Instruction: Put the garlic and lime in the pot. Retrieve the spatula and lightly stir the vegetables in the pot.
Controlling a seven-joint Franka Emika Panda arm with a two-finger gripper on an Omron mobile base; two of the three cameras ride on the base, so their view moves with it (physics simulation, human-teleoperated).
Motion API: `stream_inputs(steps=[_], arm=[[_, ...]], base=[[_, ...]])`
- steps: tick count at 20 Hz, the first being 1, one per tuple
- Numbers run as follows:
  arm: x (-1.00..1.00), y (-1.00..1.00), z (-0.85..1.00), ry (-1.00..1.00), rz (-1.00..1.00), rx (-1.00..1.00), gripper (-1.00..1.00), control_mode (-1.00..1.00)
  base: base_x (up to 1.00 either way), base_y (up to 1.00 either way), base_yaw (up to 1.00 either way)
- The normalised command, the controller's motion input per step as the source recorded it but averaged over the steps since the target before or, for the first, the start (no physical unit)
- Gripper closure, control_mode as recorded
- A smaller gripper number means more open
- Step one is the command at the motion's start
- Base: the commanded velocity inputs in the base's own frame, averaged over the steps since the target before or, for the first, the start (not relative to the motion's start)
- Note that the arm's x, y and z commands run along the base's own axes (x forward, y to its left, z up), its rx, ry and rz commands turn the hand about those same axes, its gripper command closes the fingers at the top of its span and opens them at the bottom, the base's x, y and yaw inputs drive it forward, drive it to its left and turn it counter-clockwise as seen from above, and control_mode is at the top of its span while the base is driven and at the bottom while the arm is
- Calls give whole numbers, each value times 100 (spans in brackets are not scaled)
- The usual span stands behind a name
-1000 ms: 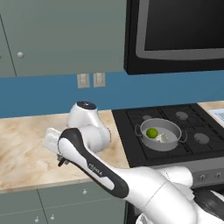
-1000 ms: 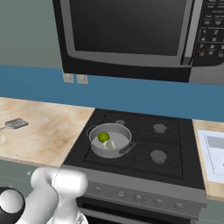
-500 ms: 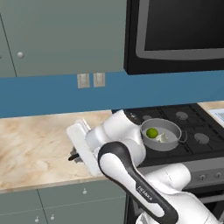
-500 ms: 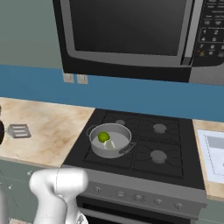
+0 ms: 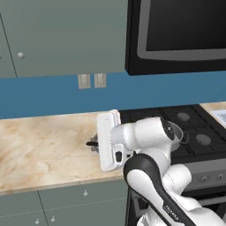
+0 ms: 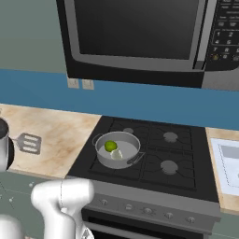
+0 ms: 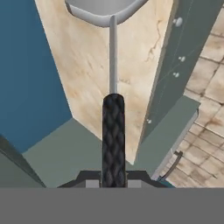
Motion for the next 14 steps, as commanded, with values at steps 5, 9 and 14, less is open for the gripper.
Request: stream_inputs(steps=[5,9,14], arm=[[2,-58,58,6,-32,29,100,-100],[-5,-54,46,11,-27,36,100,-100],[-3,-62,2,-2,-7,33,100,-100]], base=[[0,0,0],[0,0,0],[0,0,0]])
